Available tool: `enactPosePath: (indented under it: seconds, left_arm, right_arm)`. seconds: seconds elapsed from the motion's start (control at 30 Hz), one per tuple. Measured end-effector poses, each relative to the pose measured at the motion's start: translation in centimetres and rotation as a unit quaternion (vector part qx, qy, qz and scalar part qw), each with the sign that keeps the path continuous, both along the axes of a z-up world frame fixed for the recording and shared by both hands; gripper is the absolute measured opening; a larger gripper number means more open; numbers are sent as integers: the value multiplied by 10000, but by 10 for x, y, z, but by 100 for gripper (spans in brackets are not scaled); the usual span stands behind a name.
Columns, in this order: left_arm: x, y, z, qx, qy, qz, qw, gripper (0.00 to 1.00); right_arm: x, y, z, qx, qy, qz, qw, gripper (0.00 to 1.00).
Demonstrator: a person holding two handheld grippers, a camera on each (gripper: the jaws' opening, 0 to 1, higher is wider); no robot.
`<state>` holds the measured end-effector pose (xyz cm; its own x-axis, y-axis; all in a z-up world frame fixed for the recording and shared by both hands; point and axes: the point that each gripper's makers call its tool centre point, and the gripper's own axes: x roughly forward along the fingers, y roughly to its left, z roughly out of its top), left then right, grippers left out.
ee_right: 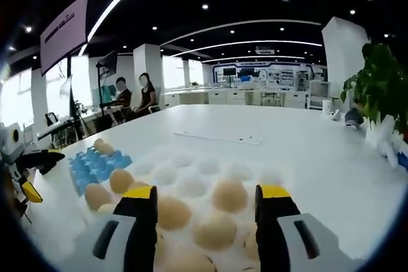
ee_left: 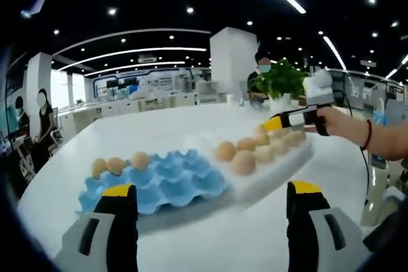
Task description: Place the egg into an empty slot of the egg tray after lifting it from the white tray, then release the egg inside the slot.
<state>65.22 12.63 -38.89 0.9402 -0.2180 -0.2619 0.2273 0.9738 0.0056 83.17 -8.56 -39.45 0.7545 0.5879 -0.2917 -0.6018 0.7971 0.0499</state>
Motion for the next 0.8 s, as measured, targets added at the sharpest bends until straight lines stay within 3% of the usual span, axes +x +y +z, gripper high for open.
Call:
enactPosePath:
  seconds: [0.17,0.5,0.8]
  left_arm:
    - [-3,-2,4,-114,-62,-10,9999,99]
    - [-8,3,0,18,5,72,10000,99]
    - [-11,0,-1,50,15,5,10000,99]
  right_arm:
    - [8,1,-3,77,120,-177,9997,61]
    - [19,-2,-14,-40,289,-401,9988,52]
    - [27,4,-18,-125,457,-473,9978,50]
